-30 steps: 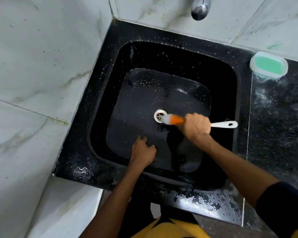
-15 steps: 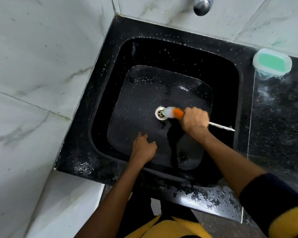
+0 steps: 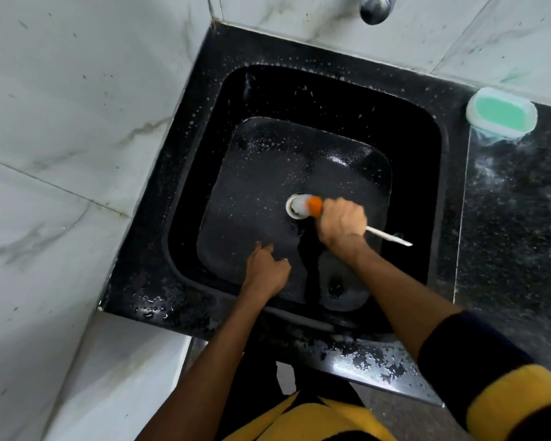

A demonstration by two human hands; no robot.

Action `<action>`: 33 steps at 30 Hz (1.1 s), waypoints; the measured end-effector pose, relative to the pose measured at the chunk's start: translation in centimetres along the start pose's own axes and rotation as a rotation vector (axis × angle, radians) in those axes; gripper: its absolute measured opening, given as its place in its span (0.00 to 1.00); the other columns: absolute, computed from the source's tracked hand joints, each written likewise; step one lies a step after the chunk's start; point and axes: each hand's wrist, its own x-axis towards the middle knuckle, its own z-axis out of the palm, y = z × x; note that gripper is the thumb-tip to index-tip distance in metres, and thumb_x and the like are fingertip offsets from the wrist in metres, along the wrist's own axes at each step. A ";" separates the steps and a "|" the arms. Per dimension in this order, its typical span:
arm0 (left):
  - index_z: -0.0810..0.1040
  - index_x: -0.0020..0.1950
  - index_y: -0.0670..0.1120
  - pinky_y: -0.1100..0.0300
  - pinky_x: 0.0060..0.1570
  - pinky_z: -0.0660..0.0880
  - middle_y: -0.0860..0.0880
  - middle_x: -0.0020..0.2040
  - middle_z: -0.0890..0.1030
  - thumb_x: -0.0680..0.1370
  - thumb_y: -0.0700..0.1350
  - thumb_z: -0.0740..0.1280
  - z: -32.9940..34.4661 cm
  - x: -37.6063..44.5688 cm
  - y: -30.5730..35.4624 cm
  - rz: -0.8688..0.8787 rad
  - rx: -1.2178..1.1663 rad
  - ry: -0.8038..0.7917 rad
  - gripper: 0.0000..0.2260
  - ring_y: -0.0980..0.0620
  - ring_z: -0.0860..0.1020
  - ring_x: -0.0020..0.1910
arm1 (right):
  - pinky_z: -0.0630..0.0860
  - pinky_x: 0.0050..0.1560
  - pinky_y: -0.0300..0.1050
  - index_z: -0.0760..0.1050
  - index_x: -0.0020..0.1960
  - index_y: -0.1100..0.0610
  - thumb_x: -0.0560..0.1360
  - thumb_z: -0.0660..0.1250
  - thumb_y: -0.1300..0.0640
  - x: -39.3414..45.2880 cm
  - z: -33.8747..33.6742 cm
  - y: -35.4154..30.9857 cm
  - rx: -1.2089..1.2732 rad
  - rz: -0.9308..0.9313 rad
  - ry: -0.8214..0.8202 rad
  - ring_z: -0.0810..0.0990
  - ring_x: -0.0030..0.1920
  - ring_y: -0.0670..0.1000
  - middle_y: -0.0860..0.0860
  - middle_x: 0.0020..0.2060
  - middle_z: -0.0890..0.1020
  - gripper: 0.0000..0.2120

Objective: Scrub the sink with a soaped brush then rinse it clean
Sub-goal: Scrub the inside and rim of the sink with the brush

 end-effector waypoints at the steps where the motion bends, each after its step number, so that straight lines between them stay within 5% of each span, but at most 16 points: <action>1: 0.64 0.78 0.42 0.55 0.76 0.57 0.45 0.81 0.57 0.79 0.46 0.65 0.0 0.0 0.1 -0.002 0.002 0.004 0.28 0.44 0.58 0.79 | 0.76 0.46 0.45 0.79 0.55 0.55 0.78 0.57 0.60 -0.8 0.1 -1.4 0.013 -0.057 -0.028 0.83 0.50 0.56 0.53 0.49 0.83 0.13; 4: 0.63 0.79 0.42 0.55 0.76 0.56 0.45 0.81 0.57 0.79 0.46 0.65 0.0 0.0 -0.1 -0.006 0.001 0.000 0.28 0.44 0.57 0.79 | 0.76 0.47 0.45 0.77 0.54 0.54 0.78 0.58 0.59 -4.8 2.0 -0.7 -0.048 -0.243 -0.111 0.83 0.50 0.54 0.52 0.49 0.83 0.11; 10: 0.62 0.79 0.43 0.53 0.77 0.54 0.45 0.82 0.55 0.80 0.46 0.64 -0.4 -0.2 0.0 -0.012 -0.012 -0.008 0.29 0.45 0.55 0.79 | 0.76 0.49 0.45 0.78 0.57 0.54 0.78 0.59 0.57 -1.4 2.2 3.2 0.004 0.107 -0.076 0.82 0.53 0.55 0.52 0.52 0.82 0.12; 16: 0.66 0.77 0.43 0.56 0.75 0.55 0.44 0.81 0.58 0.79 0.44 0.65 -0.2 -0.4 0.2 0.002 0.014 -0.007 0.27 0.43 0.58 0.78 | 0.75 0.47 0.45 0.77 0.53 0.54 0.79 0.57 0.58 -6.3 4.7 -1.2 0.120 -0.063 -0.196 0.82 0.51 0.55 0.53 0.51 0.82 0.11; 22: 0.68 0.76 0.43 0.55 0.76 0.57 0.44 0.80 0.61 0.78 0.44 0.65 -0.5 -0.6 0.1 0.004 -0.014 -0.002 0.26 0.44 0.61 0.77 | 0.76 0.54 0.49 0.76 0.56 0.59 0.76 0.59 0.58 -3.2 5.1 4.6 0.171 0.222 -0.168 0.80 0.56 0.60 0.58 0.55 0.81 0.12; 28: 0.69 0.75 0.43 0.52 0.75 0.61 0.45 0.78 0.65 0.77 0.45 0.66 -0.3 -0.6 0.1 0.016 -0.003 0.003 0.26 0.43 0.64 0.75 | 0.76 0.52 0.49 0.77 0.57 0.56 0.77 0.59 0.60 -4.4 5.1 -0.5 0.171 -0.006 -0.223 0.81 0.55 0.58 0.55 0.54 0.81 0.12; 33: 0.69 0.75 0.45 0.50 0.76 0.61 0.46 0.78 0.65 0.76 0.47 0.65 -0.6 -0.4 -0.2 -0.002 -0.032 -0.008 0.27 0.44 0.63 0.76 | 0.75 0.55 0.49 0.77 0.57 0.58 0.77 0.59 0.57 -3.3 4.8 4.2 0.157 0.200 -0.207 0.79 0.57 0.60 0.57 0.55 0.81 0.12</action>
